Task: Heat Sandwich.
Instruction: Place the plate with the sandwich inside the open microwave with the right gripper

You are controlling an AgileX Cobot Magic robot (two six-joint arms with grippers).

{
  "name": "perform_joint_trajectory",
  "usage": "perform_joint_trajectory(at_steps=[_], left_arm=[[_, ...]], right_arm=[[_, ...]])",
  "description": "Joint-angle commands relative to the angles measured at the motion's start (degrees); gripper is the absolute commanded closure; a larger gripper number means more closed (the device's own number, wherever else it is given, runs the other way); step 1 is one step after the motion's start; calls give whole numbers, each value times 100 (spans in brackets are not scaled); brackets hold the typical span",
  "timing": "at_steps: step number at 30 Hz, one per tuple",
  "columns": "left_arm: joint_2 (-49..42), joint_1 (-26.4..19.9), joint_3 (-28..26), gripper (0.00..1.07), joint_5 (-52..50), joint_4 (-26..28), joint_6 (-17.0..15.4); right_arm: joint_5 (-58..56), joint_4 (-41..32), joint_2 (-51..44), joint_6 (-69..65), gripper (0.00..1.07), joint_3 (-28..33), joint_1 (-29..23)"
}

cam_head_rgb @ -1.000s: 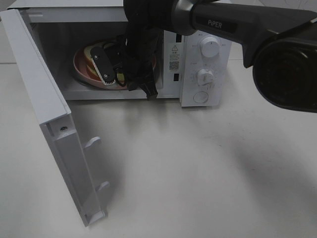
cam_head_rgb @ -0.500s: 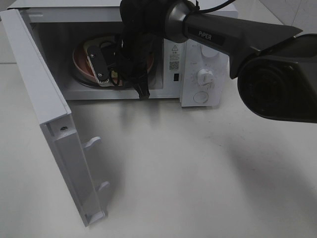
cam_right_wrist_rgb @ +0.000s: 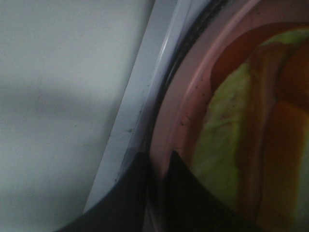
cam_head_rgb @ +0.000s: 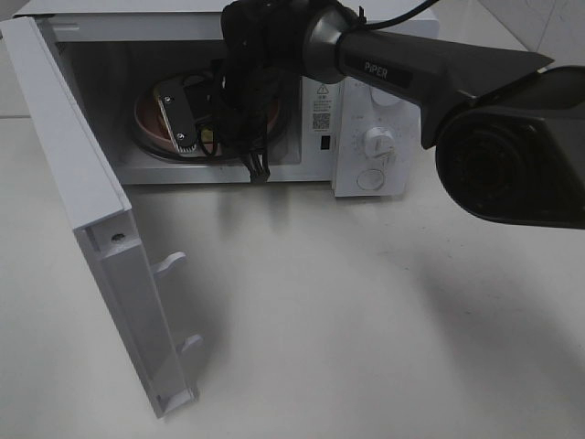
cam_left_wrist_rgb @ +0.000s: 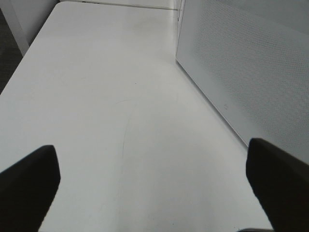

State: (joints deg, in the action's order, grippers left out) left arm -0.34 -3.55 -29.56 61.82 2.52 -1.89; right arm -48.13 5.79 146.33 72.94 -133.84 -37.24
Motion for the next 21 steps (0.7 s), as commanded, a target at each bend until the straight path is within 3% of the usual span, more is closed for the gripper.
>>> perform_joint_trajectory(at_steps=[1, 8, 21], left_arm=[[-103, -17, 6, 7, -57, 40, -17], [-103, -17, 6, 7, -57, 40, -17], [-103, -17, 6, 7, -57, 40, -17]], right_arm=[[-40, -17, 17, -103, 91, -46, -6], [29, -17, 17, -350, 61, -34, -6], [92, -34, -40, -693, 47, 17, -6]])
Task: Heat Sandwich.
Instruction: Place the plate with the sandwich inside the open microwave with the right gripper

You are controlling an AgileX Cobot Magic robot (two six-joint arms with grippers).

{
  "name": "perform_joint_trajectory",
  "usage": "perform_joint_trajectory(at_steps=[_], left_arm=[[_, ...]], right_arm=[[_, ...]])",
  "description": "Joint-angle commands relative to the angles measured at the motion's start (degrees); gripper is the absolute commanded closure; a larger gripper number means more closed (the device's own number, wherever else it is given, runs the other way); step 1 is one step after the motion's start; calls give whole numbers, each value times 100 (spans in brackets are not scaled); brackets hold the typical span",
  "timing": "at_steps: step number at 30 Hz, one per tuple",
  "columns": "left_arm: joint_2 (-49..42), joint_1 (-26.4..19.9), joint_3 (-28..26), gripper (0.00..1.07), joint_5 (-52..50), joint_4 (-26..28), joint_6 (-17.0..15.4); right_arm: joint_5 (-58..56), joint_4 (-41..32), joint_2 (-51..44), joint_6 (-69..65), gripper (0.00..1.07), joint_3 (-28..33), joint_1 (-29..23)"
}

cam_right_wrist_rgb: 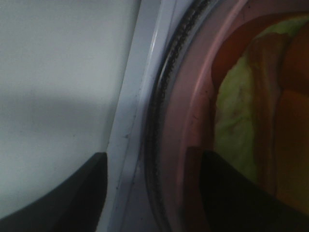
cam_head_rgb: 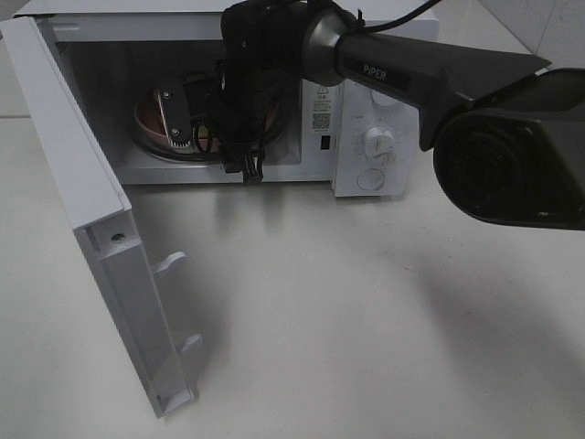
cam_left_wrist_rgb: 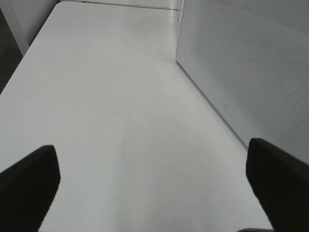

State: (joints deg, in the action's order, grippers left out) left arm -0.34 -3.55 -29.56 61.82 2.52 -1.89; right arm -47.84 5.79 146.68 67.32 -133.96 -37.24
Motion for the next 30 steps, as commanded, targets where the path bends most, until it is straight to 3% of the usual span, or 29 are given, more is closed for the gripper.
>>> perform_joint_trajectory(at_steps=[1, 11, 30], left_arm=[[-103, -17, 6, 7, -57, 40, -17], [-103, -17, 6, 7, -57, 40, -17], [-103, -17, 6, 7, -57, 40, -17]], right_arm=[[92, -40, -97, -143, 45, 46, -6], [619, -80, -458, -281, 35, 768, -6], [865, 126, -688, -556, 31, 1077, -6]])
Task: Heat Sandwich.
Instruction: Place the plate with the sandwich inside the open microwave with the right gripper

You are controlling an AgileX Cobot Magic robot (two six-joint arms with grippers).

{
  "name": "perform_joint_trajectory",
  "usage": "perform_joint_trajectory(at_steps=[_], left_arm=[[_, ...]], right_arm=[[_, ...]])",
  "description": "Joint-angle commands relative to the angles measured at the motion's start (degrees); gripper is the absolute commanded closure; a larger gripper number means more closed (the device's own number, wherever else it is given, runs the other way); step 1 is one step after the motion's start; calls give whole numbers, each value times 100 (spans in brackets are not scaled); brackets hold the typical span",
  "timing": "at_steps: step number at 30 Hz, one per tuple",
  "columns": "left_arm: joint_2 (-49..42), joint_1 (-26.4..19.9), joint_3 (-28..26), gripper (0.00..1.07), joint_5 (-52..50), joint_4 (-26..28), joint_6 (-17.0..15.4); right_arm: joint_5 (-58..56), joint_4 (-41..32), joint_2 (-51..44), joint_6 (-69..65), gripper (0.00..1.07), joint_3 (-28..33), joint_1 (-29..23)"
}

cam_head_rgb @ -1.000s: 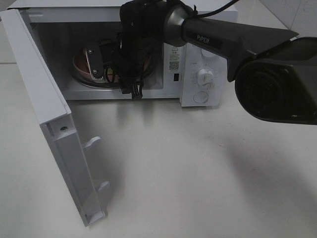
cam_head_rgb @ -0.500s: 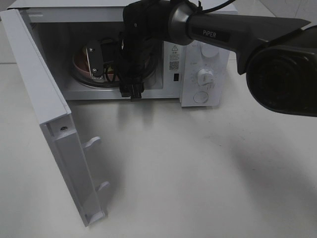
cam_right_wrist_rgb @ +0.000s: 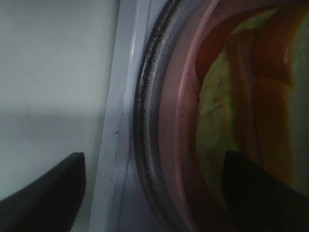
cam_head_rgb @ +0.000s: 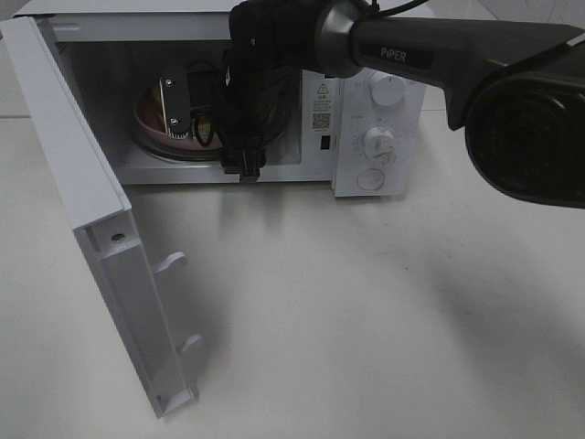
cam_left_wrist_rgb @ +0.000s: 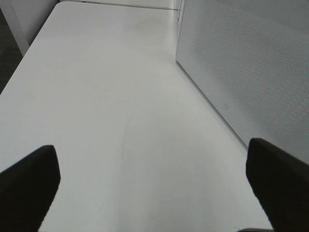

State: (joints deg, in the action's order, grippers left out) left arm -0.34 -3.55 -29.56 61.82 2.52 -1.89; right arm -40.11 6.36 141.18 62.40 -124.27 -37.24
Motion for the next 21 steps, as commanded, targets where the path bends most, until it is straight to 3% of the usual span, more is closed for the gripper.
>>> perform_joint_trajectory(at_steps=[1, 21], left_arm=[[-103, -17, 6, 7, -57, 40, -17], [-103, -17, 6, 7, -57, 40, -17]], right_arm=[[92, 69, -138, -63, 31, 109, -6], [1077, 115, -1163, -132, 31, 1868, -6]])
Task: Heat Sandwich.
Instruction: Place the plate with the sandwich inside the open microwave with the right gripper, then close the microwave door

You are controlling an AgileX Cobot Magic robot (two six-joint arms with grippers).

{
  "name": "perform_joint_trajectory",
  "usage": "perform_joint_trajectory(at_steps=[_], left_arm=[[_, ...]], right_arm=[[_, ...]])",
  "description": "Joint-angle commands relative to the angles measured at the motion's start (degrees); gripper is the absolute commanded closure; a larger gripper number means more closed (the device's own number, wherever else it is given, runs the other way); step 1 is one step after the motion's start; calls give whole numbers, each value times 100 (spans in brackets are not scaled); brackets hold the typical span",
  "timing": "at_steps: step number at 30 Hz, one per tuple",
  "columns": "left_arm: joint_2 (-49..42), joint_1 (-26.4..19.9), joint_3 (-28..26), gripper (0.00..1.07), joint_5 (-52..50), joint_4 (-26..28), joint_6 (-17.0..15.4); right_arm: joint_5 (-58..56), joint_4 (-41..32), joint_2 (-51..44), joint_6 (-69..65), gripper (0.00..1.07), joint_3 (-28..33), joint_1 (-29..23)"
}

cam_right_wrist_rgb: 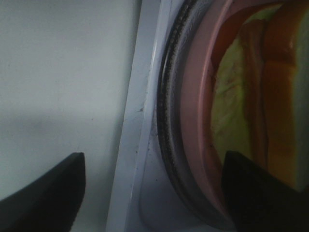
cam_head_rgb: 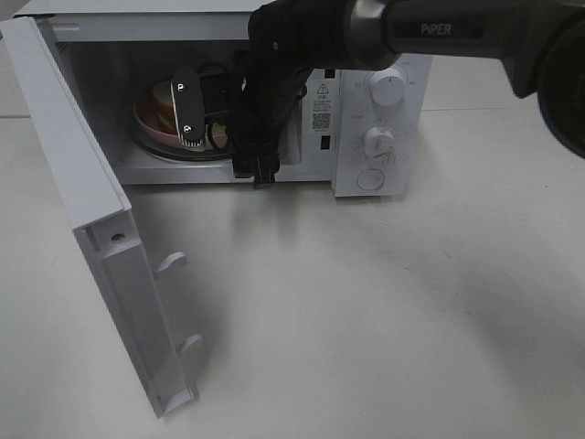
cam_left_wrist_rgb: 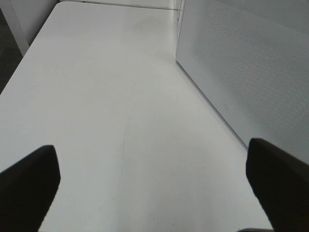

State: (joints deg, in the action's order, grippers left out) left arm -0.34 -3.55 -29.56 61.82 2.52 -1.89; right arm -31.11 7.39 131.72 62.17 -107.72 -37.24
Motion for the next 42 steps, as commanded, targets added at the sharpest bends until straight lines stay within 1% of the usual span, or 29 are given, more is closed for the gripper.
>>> perform_joint_trajectory(at_steps=[1, 3, 4, 7, 8, 10, 11, 12, 13, 15, 16, 17, 19, 20, 25, 29, 30, 33, 34, 37, 38, 39, 42], left_arm=[[-103, -17, 6, 7, -57, 40, -17], [-103, -17, 6, 7, -57, 40, -17], [-103, -17, 6, 7, -57, 40, -17], [-103, -17, 6, 7, -57, 40, -17], [-103, -17, 6, 7, -57, 40, -17], [-103, -17, 6, 7, -57, 40, -17], [-103, -17, 6, 7, -57, 40, -17], [-103, -17, 6, 7, -57, 40, -17], [-103, -17, 6, 7, -57, 40, -17], [-103, -17, 6, 7, -57, 40, -17], [-103, -17, 6, 7, -57, 40, -17], [-103, -17, 6, 7, -57, 40, -17], [-103, -17, 6, 7, -57, 40, -17], [-103, -17, 6, 7, -57, 40, -17], [-103, -17, 6, 7, -57, 40, -17], [-103, -17, 6, 7, -57, 40, -17], [-103, -17, 6, 7, -57, 40, -17], [-103, -17, 6, 7, -57, 40, -17], [-103, -17, 6, 7, -57, 40, -17], [-103, -17, 6, 7, -57, 40, -17], [-103, -17, 6, 7, -57, 40, -17], [-103, -17, 6, 7, -57, 40, -17], [-103, -17, 6, 7, -57, 40, -17]], right_arm=[[235, 11, -281, -149, 31, 304, -6], [430, 11, -418, -183, 31, 510, -6], [430, 11, -418, -183, 31, 510, -6], [796, 17, -716, -201, 31, 1014, -6], [796, 17, -716, -201, 31, 1014, -6], [1014, 17, -957, -229, 31, 1421, -6], [1089, 17, -1043, -229, 31, 1541, -6], [1089, 17, -1043, -229, 31, 1541, -6], [1186, 17, -1192, -241, 31, 1822, -6], [1249, 17, -1364, -275, 31, 2091, -6], [1249, 17, -1364, -275, 31, 2091, -6], [1266, 17, -1524, -275, 31, 2315, -6], [1306, 17, -1679, -298, 31, 2527, -6], [1346, 17, -1856, -350, 31, 2744, -6], [1369, 17, -2108, -476, 32, 3031, -6], [1369, 17, -2618, -819, 32, 3547, -6], [1369, 17, -2618, -819, 32, 3547, -6], [1364, 17, -2979, -848, 32, 3908, -6], [1364, 17, -2979, -848, 32, 3908, -6], [1352, 17, -3249, -882, 32, 4165, -6], [1346, 17, -3443, -980, 32, 4343, -6], [1346, 17, -3443, -980, 32, 4343, -6], [1341, 17, -3793, -1364, 32, 4687, -6]])
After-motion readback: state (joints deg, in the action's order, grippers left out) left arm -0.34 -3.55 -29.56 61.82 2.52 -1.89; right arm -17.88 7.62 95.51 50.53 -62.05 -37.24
